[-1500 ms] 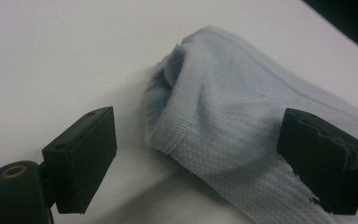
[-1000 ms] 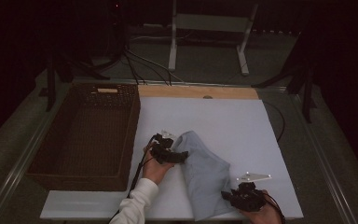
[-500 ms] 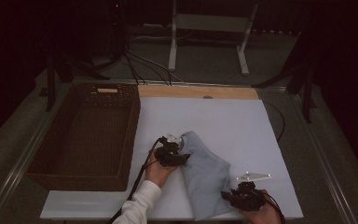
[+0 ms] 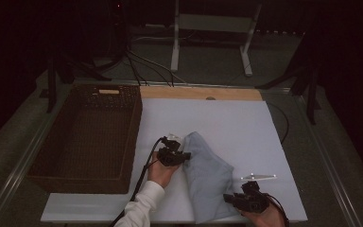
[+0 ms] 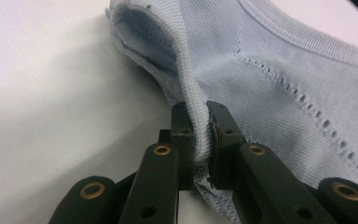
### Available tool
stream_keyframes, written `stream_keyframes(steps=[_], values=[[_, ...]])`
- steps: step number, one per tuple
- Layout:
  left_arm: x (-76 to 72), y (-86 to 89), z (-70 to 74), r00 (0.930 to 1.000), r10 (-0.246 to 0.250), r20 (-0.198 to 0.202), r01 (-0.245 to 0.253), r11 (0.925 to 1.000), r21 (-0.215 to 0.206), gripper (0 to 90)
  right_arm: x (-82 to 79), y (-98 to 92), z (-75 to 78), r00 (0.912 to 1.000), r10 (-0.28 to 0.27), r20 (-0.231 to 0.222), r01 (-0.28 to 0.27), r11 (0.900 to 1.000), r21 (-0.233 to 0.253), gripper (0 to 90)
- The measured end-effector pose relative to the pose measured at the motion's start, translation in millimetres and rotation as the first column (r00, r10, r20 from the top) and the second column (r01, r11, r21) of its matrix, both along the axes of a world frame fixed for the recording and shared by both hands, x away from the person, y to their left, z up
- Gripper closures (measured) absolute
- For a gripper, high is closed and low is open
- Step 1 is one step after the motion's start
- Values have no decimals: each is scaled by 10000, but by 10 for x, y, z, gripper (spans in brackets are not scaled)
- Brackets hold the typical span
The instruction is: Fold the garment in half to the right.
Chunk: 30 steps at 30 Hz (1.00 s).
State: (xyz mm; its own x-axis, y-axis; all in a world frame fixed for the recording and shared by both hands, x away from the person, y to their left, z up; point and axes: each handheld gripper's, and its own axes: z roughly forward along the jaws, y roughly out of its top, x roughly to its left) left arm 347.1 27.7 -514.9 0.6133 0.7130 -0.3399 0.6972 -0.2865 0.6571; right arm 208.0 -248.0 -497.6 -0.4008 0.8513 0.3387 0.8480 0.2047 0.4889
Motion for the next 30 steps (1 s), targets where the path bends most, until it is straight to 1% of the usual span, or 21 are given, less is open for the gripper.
stream_keyframes(steps=[1, 2, 3, 4, 5, 6, 8, 10, 11, 18, 23, 24, 25, 26, 30], values=[[0, 0, 0, 10000, 0, 0, 0, 10000, 0, 838, 0, 0, 0, 10000, 0, 0, 0, 10000, 0, 779], [7, 13, 26, 10000, 41, 26, -41, 10000, -66, 838, -3, -1, 23, 10000, -38, 15, 38, 9998, 170, 783], [7, 13, 26, 10000, 41, 26, -41, 10000, -66, 838, -3, -1, 23, 10000, -38, 15, 38, 9998, 170, 783], [13, 35, 55, 9999, 102, 68, -101, 9999, -137, 838, -2, -5, 47, 9999, -46, 92, 43, 9994, 352, 786], [13, 35, 55, 9999, 102, 68, -101, 9999, -137, 838, -2, -5, 47, 9999, -46, 92, 43, 9994, 352, 786], [17, 64, 89, 9997, 202, 98, -199, 9994, -273, 838, 0, -4, 74, 9999, -88, 144, 81, 9988, 490, 787], [20, 78, 108, 9997, 217, 147, -212, 9994, -278, 838, 1, -1, 86, 9998, -113, 183, 103, 9984, 556, 788], [26, 100, 166, 9993, 265, 275, -258, 9993, -253, 838, 10, 10, 119, 9996, -141, 250, 123, 9975, 701, 790], [26, 100, 166, 9993, 265, 275, -258, 9993, -253, 838, 10, 10, 119, 9996, -141, 250, 123, 9975, 701, 790], [40, 105, 297, 9976, 460, 512, -450, 9988, -199, 839, 16, 65, 197, 9987, -60, 499, 19, 9966, 820, 790], [66, 101, 352, 9971, 594, 479, -586, 9981, -196, 838, 41, 78, 235, 9990, 49, 445, -92, 9953, 966, 791], [76, 86, 391, 9968, 580, 557, -571, 9982, -175, 838, 55, 82, 252, 9989, 58, 467, -104, 9949, 1001, 791], [76, 86, 391, 9968, 580, 557, -571, 9982, -175, 839, 55, 82, 252, 9989, 58, 467, -104, 9949, 1001, 791], [87, 78, 433, 9963, 579, 632, -569, 9982, -186, 839, 69, 87, 278, 9987, 47, 513, -101, 9945, 1040, 791], [106, 75, 490, 9955, 621, 712, -608, 9980, -193, 839, 81, 88, 308, 9984, 33, 567, -98, 9933, 1148, 791]])
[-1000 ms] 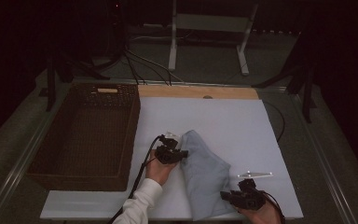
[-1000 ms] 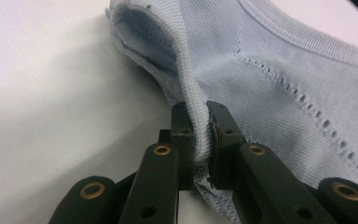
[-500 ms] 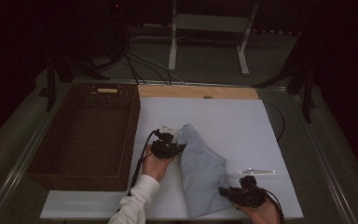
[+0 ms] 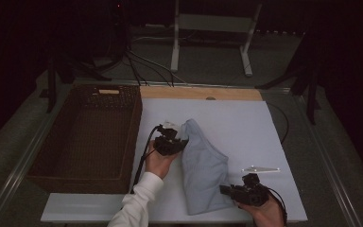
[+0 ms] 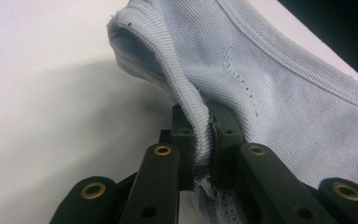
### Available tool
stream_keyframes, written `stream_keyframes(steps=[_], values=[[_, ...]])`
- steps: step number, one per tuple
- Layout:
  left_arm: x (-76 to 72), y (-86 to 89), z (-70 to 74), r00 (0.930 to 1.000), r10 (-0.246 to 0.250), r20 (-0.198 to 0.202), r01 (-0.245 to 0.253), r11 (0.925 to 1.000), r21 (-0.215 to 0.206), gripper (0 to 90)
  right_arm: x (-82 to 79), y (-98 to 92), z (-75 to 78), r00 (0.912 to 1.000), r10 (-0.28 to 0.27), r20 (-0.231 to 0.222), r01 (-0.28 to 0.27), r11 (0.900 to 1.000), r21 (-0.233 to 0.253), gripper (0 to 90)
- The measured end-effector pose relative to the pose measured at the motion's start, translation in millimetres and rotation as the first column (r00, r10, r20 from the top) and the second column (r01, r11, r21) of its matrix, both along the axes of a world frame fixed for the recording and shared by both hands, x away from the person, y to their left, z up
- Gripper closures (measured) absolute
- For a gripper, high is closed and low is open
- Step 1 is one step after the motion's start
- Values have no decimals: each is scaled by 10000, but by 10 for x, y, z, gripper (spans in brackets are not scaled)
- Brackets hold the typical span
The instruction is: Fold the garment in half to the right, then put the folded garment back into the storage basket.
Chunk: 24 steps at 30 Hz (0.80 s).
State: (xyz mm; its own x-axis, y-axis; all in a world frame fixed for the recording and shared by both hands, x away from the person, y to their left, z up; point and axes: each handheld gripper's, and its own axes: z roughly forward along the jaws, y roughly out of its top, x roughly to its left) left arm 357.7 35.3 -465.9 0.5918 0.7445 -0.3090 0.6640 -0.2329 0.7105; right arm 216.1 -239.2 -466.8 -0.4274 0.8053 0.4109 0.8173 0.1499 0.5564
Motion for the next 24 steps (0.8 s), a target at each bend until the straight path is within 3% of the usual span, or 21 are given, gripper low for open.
stream_keyframes(steps=[24], values=[[109, 120, 291, 9996, 220, 172, -222, 9997, 114, 839, 135, 162, 244, 9991, 42, 422, -65, 9984, 559, 792]])
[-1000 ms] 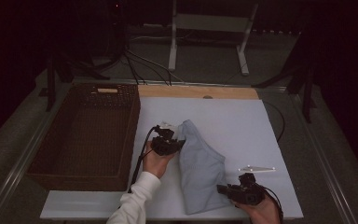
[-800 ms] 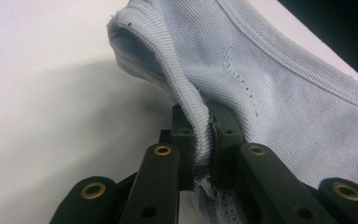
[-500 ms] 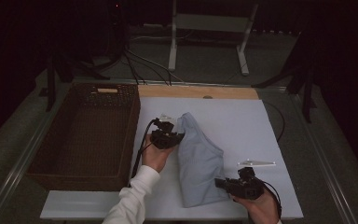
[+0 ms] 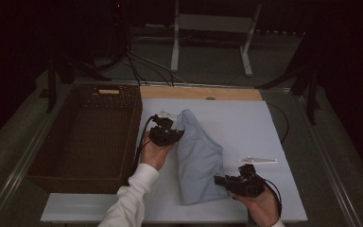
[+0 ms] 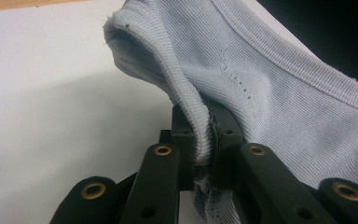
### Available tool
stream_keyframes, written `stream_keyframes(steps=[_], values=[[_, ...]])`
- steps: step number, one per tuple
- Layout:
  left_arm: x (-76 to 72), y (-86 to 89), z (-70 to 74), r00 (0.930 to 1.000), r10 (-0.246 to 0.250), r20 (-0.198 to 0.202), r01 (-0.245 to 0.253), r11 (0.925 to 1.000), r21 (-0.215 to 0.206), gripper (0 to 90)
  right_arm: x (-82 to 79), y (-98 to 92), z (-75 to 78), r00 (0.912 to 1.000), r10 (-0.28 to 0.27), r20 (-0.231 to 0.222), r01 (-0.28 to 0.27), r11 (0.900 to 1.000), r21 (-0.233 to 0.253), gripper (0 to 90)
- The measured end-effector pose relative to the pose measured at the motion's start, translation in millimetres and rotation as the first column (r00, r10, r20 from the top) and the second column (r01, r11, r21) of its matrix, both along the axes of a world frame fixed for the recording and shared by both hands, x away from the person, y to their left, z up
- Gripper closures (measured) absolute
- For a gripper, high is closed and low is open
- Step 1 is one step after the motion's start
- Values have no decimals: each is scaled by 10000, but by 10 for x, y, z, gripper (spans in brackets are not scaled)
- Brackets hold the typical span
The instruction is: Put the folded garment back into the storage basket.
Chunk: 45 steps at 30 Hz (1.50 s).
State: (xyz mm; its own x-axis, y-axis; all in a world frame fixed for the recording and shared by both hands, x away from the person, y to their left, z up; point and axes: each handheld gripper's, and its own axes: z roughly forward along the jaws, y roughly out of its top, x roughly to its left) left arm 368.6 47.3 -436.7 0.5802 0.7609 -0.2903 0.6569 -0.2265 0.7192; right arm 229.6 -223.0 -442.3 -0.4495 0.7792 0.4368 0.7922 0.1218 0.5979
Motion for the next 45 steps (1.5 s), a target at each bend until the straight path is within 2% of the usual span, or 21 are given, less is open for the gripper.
stream_keyframes(steps=[12, 14, 27, 37, 41, 45], values=[[32, 13, 169, 10000, 6, 45, -6, 10000, 84, 839, 48, 45, 80, 9999, 14, 129, -17, 9998, 206, 792], [42, 30, 205, 10000, 35, 23, -35, 10000, -17, 840, 64, 65, 106, 9999, 25, 166, -29, 9997, 227, 792], [40, 105, 340, 9999, 73, 151, -72, 10000, -38, 840, 129, 172, 163, 9997, 91, 213, -99, 9992, 393, 793], [53, 249, 432, 9993, 258, 277, -249, 9992, -328, 840, 200, 296, 222, 9992, 247, 309, -263, 9982, 543, 793], [56, 308, 482, 9988, 356, 341, -334, 9974, -633, 840, 232, 361, 261, 9986, 304, 425, -332, 9973, 652, 794], [52, 330, 521, 9987, 319, 409, -291, 9973, -673, 840, 259, 431, 294, 9979, 418, 502, -453, 9965, 710, 794]])
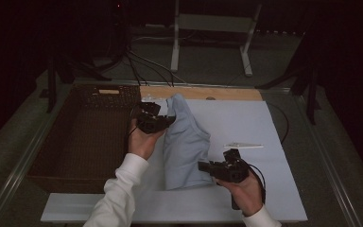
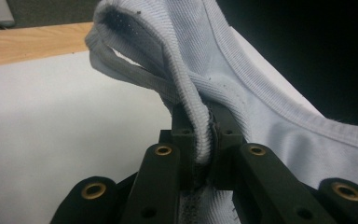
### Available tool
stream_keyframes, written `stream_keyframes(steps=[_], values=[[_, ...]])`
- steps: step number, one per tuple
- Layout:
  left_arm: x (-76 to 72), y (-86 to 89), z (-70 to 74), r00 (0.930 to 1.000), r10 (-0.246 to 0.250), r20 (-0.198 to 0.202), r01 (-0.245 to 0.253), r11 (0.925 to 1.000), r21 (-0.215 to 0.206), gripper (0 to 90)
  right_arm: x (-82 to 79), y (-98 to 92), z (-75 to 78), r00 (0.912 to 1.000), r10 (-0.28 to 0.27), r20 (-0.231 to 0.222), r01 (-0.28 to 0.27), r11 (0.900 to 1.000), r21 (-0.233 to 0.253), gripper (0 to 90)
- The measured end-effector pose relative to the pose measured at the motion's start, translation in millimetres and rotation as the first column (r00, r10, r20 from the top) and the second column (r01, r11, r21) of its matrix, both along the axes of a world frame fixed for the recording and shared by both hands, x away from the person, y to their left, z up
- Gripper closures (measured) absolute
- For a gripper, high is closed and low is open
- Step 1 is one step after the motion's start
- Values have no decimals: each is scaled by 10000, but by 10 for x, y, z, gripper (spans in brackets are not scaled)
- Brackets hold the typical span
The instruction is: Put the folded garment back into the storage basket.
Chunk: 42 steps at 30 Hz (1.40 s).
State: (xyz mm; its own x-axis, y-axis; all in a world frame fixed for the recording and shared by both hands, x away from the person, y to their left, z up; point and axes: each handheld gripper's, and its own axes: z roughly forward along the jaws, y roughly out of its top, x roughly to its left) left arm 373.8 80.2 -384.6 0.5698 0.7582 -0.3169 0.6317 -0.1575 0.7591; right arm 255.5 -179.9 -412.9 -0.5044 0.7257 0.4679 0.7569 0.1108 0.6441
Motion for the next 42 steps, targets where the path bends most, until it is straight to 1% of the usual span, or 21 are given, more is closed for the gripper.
stream_keyframes(steps=[4, 7, 8, 14, 15, 20, 24, 30, 36, 39, 42], values=[[2, 29, 29, 10000, 56, 48, -56, 10000, -42, 840, 23, 57, 33, 9999, 99, 67, -100, 9999, 43, 793], [5, 64, 62, 9999, 80, 91, -78, 9996, -289, 840, 46, 94, 54, 9998, 147, 93, -147, 9999, 82, 793], [8, 71, 75, 9999, 88, 95, -85, 9995, -305, 840, 53, 108, 61, 9998, 155, 92, -156, 9998, 106, 793], [18, 117, 165, 9997, 122, 206, -119, 9998, -173, 840, 102, 221, 112, 9994, 304, 190, -306, 9995, 119, 793], [23, 147, 194, 9996, 145, 256, -141, 9998, -158, 840, 124, 251, 131, 9992, 327, 238, -331, 9993, 148, 794], [34, 226, 242, 9992, 252, 319, -247, 9996, -142, 840, 171, 317, 169, 9988, 385, 298, -390, 9991, 167, 794], [45, 314, 271, 9988, 324, 379, -316, 9993, -222, 840, 211, 388, 207, 9982, 470, 370, -477, 9987, 198, 794], [60, 392, 289, 9986, 244, 478, -236, 9996, -177, 840, 239, 491, 251, 9971, 622, 440, -631, 9978, 201, 794], [82, 483, 338, 9978, 372, 557, -363, 9992, -174, 840, 292, 561, 257, 9970, 682, 367, -699, 9966, 448, 794], [80, 522, 356, 9969, 394, 674, -373, 9988, -309, 840, 316, 592, 279, 9970, 712, 307, -730, 9953, 631, 794], [84, 560, 379, 9963, 488, 705, -457, 9980, -441, 840, 333, 641, 310, 9966, 749, 354, -772, 9946, 690, 794]])
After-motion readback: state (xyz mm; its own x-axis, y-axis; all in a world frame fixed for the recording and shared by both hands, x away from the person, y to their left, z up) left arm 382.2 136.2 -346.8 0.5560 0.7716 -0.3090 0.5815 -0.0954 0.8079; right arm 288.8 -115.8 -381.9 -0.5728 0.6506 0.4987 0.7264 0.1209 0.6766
